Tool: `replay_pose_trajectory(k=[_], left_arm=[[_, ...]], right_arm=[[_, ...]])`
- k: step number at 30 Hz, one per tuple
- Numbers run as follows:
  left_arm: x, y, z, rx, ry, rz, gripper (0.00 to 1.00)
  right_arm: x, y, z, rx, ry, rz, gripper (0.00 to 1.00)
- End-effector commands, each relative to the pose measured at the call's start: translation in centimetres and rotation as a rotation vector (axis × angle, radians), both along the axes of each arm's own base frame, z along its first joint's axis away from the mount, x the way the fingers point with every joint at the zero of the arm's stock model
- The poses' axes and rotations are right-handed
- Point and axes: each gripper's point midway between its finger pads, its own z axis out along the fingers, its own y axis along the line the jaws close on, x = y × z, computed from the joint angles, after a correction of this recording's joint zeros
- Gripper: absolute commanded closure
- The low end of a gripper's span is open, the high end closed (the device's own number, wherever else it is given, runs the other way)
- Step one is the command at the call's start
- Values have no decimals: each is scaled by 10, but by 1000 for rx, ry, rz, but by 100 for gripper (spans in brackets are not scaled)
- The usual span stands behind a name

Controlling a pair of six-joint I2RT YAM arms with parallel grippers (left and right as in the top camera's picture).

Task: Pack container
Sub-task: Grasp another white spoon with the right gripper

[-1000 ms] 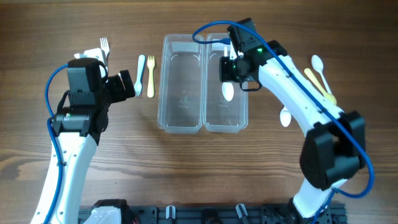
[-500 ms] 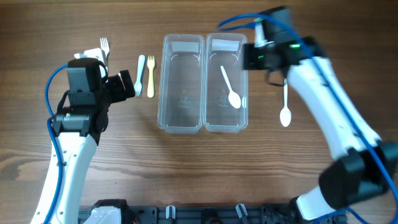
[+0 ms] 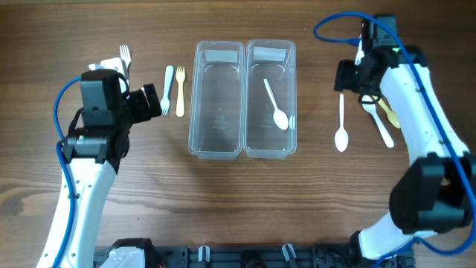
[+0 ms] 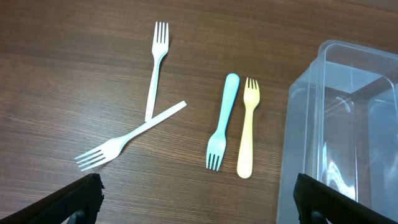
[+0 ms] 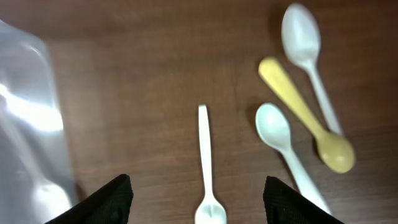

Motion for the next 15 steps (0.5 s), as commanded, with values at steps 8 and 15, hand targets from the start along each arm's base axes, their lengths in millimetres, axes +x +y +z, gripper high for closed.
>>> replay_pose_trajectory(k=[8,15], left_arm=[[3,4,7,21,-14,5,0],[3,4,7,21,-14,5,0]], right_arm=[[-12,3,-77,4,208,54,37],[-22,2,-111,5,307,52,50]])
